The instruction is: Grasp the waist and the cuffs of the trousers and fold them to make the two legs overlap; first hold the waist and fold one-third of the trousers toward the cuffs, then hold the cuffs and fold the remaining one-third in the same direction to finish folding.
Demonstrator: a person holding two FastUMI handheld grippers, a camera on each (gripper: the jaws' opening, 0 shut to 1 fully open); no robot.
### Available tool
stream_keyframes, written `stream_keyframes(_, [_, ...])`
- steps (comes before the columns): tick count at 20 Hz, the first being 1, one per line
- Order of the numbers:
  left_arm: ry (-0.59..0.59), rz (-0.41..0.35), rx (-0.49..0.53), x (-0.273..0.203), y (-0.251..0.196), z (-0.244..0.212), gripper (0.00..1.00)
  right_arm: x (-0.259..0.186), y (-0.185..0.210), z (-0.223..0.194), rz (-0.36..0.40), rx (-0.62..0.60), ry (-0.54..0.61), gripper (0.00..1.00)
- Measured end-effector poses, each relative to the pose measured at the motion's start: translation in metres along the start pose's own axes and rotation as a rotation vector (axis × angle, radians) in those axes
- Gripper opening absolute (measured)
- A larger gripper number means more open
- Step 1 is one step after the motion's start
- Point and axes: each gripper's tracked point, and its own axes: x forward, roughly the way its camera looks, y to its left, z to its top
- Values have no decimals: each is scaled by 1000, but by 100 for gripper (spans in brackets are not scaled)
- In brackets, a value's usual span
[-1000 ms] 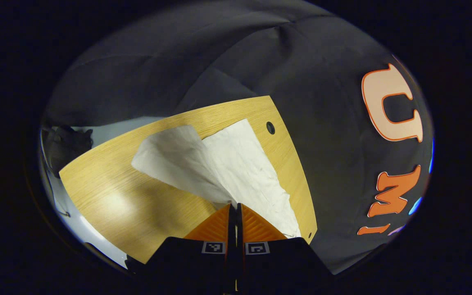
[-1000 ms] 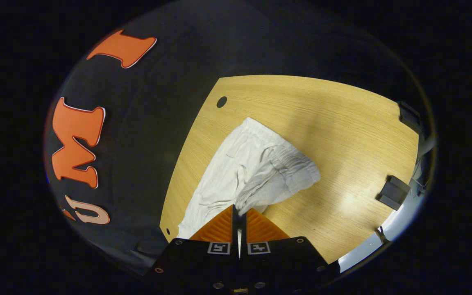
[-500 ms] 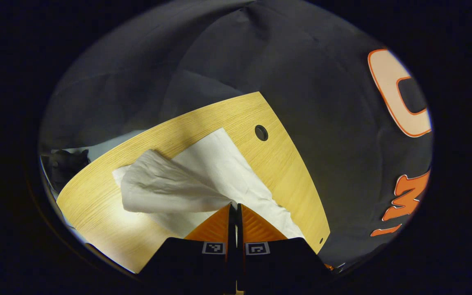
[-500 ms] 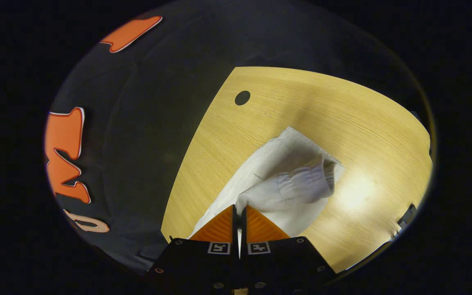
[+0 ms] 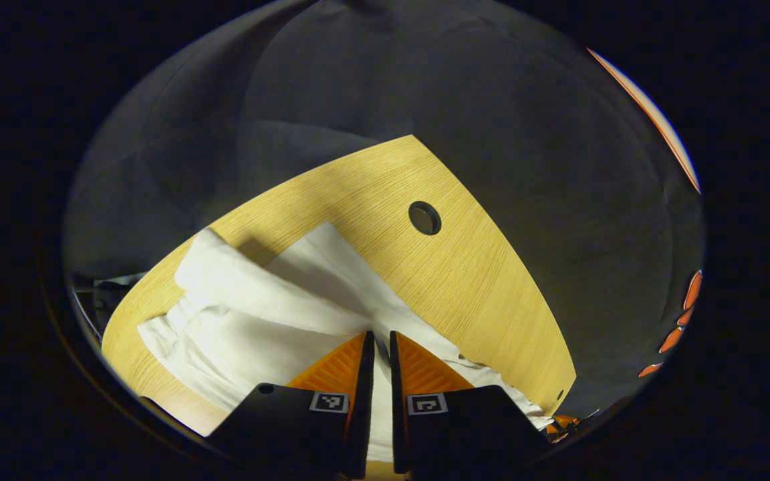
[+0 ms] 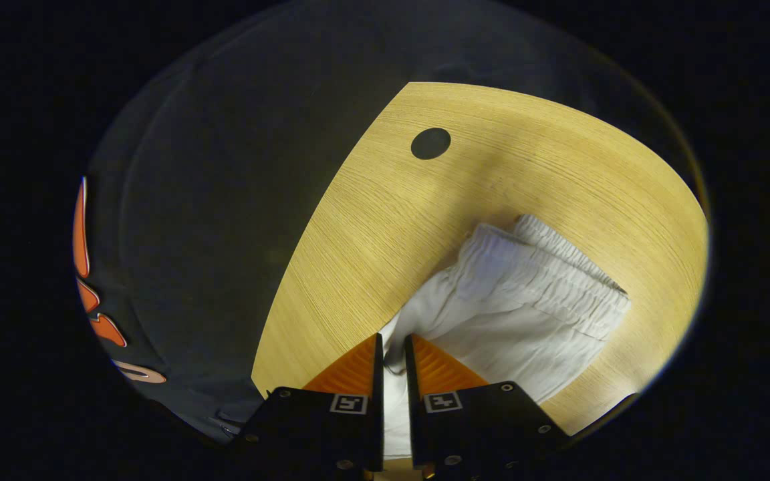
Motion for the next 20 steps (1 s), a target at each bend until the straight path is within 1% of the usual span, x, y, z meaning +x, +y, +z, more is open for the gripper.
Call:
stream_keyframes(1, [-19, -4, 25, 3, -5, 3, 34, -2, 1, 2, 15, 1, -8, 32])
stream_keyframes(2, [-40, 3, 45, -3, -6, 9, 51, -5, 4, 4, 28, -1, -15, 45])
stream_keyframes(3, [-62, 7, 61, -5, -7, 12, 67, -10, 5, 4, 33, -4, -23, 70])
stream_keyframes(4, [-76, 9, 77, -12, -8, 16, 84, -16, 7, 7, 38, -16, -36, 66])
stream_keyframes(5, [-86, 13, 90, -17, -11, 19, 100, -22, 7, 8, 36, -39, -50, 84])
stream_keyframes(6, [-96, 1, 95, -23, -16, 19, 99, -27, 5, 7, 31, -65, -62, 90])
stream_keyframes(7, [-107, -24, 92, -30, -21, 20, 100, -37, 5, 5, 29, -92, -71, 97])
stream_keyframes(9, [-134, -70, 99, -49, -27, 19, 99, -52, 9, 4, 42, -170, -122, 98])
stream_keyframes(11, [-170, -90, 145, -72, -28, 20, 99, -72, 15, -2, 62, -256, -174, 98])
stream_keyframes(12, [-187, -95, 178, -83, -31, 19, 100, -84, 16, -5, 67, -280, -200, 98])
stream_keyframes(13, [-198, -103, 214, -95, -30, 16, 99, -97, 21, -7, 90, -290, -233, 98])
stream_keyframes(14, [-213, -111, 248, -110, -28, 11, 99, -110, 28, -12, 124, -293, -257, 98])
stream_keyframes(16, [-250, -120, 311, -142, -24, 5, 100, -138, 31, -22, 166, -290, -294, 98])
stream_keyframes(18, [-314, -109, 368, -171, -19, 1, 99, -161, 23, -36, 179, -298, -312, 98])
stream_keyframes(20, [-373, -129, 428, -201, -16, -13, 99, -181, 9, -50, 177, -302, -328, 98])
